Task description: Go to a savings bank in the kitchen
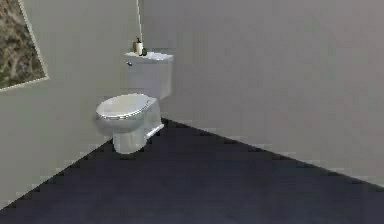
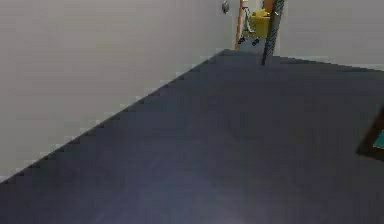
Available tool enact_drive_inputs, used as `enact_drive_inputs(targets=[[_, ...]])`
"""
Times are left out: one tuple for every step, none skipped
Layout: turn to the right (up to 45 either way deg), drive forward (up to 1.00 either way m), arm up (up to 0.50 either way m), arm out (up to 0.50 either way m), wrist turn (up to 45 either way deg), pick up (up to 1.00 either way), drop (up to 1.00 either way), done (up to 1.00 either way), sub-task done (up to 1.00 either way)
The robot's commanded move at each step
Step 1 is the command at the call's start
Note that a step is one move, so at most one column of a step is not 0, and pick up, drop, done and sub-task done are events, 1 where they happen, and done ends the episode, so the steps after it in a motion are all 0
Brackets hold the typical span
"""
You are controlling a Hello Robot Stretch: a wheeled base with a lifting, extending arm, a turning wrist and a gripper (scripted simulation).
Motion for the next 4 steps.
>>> enact_drive_inputs(targets=[[45.0,0.00,0.00,0.00,0.0,0.00,0.00,0.00,0.00],[45.0,0.00,0.00,0.00,0.0,0.00,0.00,0.00,0.00],[15.0,0.00,0.00,0.00,0.0,0.00,0.00,0.00,0.00],[0.0,1.00,0.00,0.00,0.0,0.00,0.00,0.00,0.00]])
